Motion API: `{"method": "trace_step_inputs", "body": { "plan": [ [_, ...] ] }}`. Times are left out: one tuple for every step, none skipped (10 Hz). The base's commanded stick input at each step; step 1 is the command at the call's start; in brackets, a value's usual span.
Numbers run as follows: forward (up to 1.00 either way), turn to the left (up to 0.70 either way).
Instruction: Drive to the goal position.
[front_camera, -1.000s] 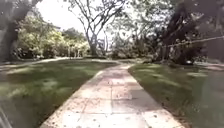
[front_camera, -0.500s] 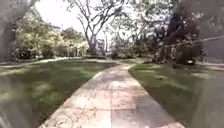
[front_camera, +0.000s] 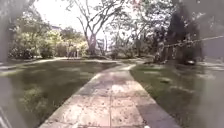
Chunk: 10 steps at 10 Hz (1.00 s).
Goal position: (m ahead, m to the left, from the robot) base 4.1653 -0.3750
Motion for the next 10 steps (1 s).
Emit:
{"method": "trace_step_inputs", "body": {
  "plan": [
    [0.7, -0.06],
    [0.7, 0.0],
    [0.7, 0.0],
    [0.7, 0.0],
    [0.7, 0.0],
    [0.7, 0.0],
    [0.7, 0.0],
    [0.7, 0.0],
    [0.7, 0.0],
    [0.7, 0.0]
  ]
}}
